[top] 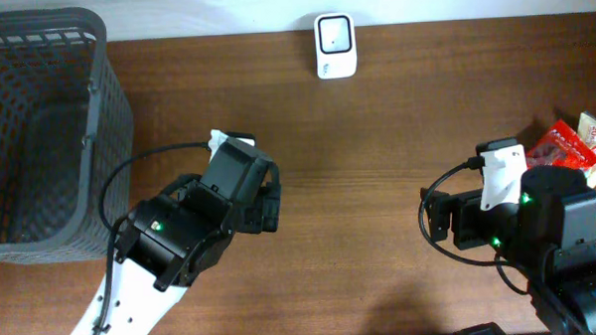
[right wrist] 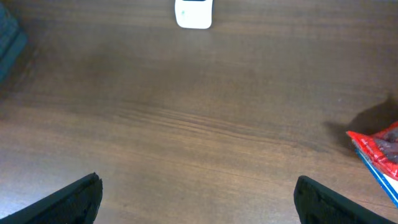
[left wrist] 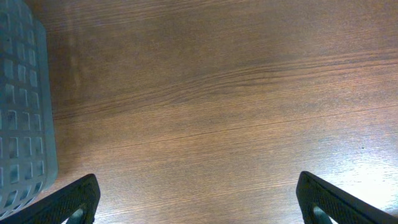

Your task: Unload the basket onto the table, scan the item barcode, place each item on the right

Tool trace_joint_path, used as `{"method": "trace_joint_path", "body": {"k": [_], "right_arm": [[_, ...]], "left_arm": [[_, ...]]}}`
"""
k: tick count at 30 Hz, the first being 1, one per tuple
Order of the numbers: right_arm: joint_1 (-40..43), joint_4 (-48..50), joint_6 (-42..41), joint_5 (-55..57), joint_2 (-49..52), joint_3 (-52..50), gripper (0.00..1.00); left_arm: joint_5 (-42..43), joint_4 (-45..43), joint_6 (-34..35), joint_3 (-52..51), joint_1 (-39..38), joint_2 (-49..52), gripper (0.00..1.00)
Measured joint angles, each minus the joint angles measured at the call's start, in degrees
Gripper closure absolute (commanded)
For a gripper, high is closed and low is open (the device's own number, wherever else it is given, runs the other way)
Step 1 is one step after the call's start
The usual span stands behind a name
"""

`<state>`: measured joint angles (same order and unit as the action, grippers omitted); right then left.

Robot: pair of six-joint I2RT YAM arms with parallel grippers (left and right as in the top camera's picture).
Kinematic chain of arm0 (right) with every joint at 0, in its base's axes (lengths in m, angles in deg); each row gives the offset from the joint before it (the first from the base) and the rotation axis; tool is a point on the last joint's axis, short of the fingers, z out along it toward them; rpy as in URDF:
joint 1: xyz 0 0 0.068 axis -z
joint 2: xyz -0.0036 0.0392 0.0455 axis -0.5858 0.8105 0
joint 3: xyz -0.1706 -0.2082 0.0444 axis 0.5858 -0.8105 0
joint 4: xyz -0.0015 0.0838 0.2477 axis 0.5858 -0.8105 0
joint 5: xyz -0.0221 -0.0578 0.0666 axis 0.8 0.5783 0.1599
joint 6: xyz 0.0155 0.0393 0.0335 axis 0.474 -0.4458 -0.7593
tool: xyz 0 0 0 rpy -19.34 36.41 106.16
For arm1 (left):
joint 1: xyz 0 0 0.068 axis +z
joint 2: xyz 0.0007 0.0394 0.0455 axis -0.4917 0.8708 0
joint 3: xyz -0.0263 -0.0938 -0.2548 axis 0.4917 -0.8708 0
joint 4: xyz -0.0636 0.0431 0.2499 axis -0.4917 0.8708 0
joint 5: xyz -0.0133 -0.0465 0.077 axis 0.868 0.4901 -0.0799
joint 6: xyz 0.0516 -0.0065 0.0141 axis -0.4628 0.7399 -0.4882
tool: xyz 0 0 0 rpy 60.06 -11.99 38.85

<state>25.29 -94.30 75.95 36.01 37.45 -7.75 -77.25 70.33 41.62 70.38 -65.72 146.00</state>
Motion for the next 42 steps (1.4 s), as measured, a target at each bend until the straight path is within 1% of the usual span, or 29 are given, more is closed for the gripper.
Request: {"method": "trace_joint_path", "body": {"k": [3,7,12,14,16,19,25,32,38,42], "right_arm": [[-0.09,3.63,-0.26,0.96,-1.27,-2.60,0.02],[-0.09,11.85,-0.35,1.36,-7.98,-12.94,0.02],[-0.09,30.03,-0.39,1.22,-21.11,-31.74,0.02],[-0.09,35.36,-0.44,1.01,-26.62,-38.77,0.02],[-0.11,39.63,-0.42,0.85,-31.52,-44.54,0.02],[-0.13,43.06,-0.42,0.85,-38.56,-50.82,0.01],[2.78,43.87,-0.42,-0.66,-45.86,-55.49,0.02],[5.86,46.42,-0.42,-1.27,-46.25,-56.30,0.02],[6.49,58.31,-0.39,-1.31,-46.34,-62.18,0.02],[6.51,63.19,-0.42,-1.31,-46.34,-64.92,0.02]], "left_arm": [[0.02,0.00,0.00,0.00,0.00,0.00,0.01],[0.02,-0.04,0.00,-0.04,0.00,0.00,0.01],[0.00,0.02,0.00,-0.15,0.00,0.02,0.01],[0.00,-0.02,0.00,-0.17,0.00,0.02,0.01],[0.00,-0.02,0.00,-0.20,0.00,0.02,0.01],[0.00,-0.02,0.00,-0.20,0.00,0.02,0.01],[0.00,-0.02,0.00,-0.20,0.00,0.11,0.01],[0.02,-0.02,0.00,-0.20,0.00,0.13,0.01],[0.00,-0.02,0.00,-0.20,0.00,0.13,0.01],[0.00,0.00,0.00,-0.20,0.00,0.13,0.01]]}}
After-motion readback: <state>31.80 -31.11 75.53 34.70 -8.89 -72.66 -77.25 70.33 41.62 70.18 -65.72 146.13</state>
